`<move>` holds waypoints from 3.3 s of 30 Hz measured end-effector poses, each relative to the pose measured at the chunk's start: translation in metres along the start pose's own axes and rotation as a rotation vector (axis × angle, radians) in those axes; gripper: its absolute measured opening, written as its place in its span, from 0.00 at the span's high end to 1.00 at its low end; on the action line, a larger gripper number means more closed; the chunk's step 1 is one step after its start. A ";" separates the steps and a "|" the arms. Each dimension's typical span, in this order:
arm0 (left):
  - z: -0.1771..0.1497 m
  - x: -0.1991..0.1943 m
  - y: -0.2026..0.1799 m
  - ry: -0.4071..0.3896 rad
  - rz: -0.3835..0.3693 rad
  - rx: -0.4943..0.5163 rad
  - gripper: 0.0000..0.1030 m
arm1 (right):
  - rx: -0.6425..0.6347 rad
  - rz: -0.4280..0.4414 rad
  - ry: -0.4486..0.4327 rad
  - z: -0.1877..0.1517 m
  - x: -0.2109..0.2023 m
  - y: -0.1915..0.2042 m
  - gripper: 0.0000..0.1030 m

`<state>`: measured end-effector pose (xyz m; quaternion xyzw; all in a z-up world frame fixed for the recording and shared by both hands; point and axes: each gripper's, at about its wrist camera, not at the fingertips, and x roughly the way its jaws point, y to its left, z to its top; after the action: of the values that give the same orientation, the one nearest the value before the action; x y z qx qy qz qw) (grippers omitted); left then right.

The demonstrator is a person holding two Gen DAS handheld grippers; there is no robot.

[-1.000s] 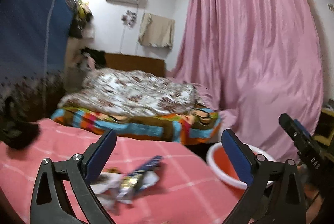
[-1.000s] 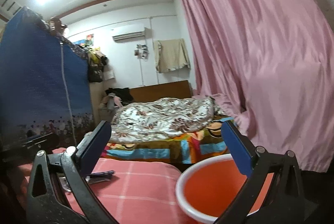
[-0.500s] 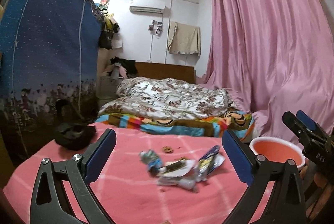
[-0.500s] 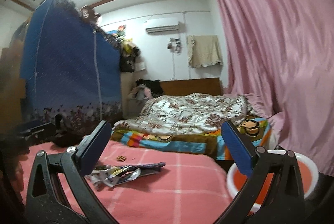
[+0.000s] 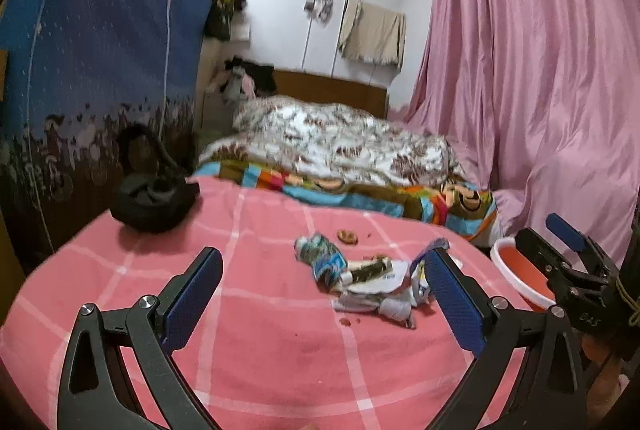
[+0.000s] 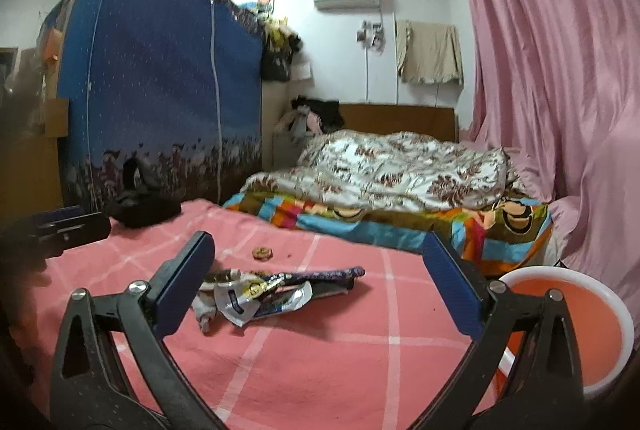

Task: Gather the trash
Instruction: 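Move both tools back over the trash on the bed, then grasp the grey cloth with the left tool while the right tool grasps the blue snack bag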

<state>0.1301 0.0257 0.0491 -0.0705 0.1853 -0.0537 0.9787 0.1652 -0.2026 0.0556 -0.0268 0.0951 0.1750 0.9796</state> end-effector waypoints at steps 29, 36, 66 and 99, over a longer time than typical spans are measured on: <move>-0.011 0.103 -0.041 0.468 -0.121 -0.037 0.73 | 0.076 0.156 0.263 -0.014 0.057 -0.011 0.71; -0.011 0.095 -0.036 0.462 -0.121 -0.021 0.83 | 0.058 0.221 0.323 -0.020 0.063 0.003 0.71; -0.021 0.047 -0.006 0.476 -0.208 0.069 0.85 | 0.129 0.190 0.454 -0.010 0.103 -0.005 0.47; -0.008 0.069 -0.002 0.453 -0.073 -0.108 0.63 | 0.408 0.254 0.555 -0.039 0.091 -0.037 0.30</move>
<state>0.1905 0.0141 0.0170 -0.1155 0.4003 -0.0938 0.9042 0.2550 -0.2097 0.0002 0.1348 0.3926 0.2588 0.8722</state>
